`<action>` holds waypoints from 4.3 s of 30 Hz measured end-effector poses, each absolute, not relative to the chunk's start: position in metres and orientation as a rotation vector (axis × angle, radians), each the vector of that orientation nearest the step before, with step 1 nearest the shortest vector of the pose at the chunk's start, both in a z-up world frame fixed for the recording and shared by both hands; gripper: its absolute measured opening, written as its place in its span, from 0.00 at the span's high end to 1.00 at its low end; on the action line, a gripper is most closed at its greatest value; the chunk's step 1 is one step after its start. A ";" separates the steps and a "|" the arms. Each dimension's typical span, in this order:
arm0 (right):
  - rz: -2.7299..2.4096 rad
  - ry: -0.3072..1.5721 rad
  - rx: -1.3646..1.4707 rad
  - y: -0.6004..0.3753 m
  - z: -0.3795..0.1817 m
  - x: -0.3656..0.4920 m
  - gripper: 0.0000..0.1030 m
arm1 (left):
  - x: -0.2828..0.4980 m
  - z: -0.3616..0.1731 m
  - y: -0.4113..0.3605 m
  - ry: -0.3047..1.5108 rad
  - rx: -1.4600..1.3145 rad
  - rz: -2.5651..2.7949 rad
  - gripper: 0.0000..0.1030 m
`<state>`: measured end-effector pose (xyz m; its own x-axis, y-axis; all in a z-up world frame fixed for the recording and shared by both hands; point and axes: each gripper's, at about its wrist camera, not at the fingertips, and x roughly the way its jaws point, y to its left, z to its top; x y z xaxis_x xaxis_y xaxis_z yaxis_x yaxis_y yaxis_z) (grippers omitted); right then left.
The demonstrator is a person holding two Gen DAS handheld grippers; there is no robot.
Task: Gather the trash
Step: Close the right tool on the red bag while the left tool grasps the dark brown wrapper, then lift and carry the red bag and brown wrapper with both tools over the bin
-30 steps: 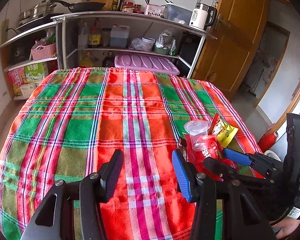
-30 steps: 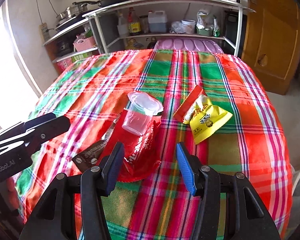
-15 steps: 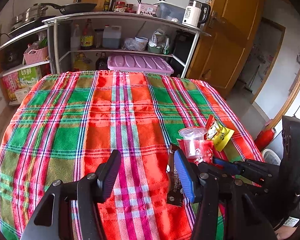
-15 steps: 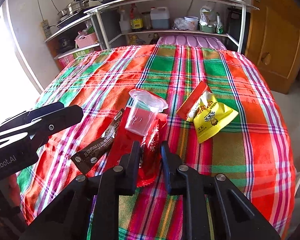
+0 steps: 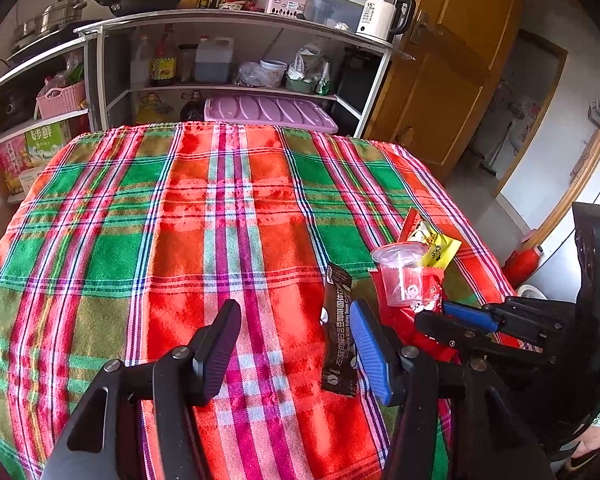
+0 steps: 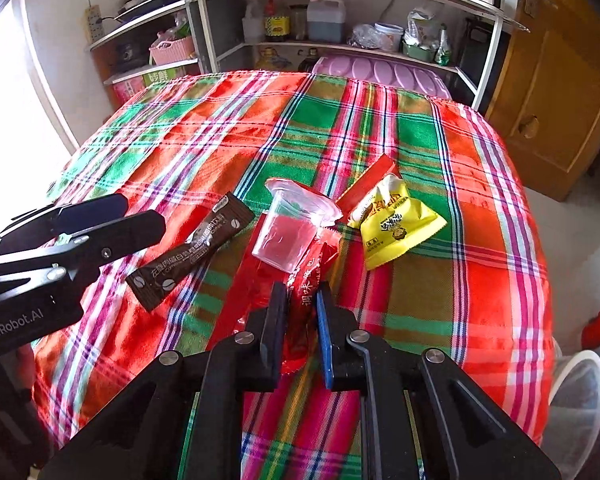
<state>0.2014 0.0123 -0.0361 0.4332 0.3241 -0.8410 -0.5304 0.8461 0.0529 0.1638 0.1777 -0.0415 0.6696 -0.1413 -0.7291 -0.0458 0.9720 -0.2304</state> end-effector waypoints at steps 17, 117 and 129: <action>0.501 0.969 -0.344 0.012 -0.034 0.192 0.86 | 0.172 -0.063 0.156 0.908 -0.166 -0.095 0.72; 0.199 0.673 -0.099 -0.150 0.019 0.101 0.87 | 0.117 0.000 0.009 0.765 -0.140 -0.318 0.81; 0.083 0.666 -0.046 -0.217 0.024 0.086 0.87 | 0.123 0.006 -0.064 0.766 -0.085 -0.434 0.81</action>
<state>0.0865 -0.2168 0.0244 0.7834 0.0618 -0.6185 -0.0914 0.9957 -0.0163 0.1233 -0.0638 0.0056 0.6369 -0.4102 -0.6528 0.3491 0.9084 -0.2302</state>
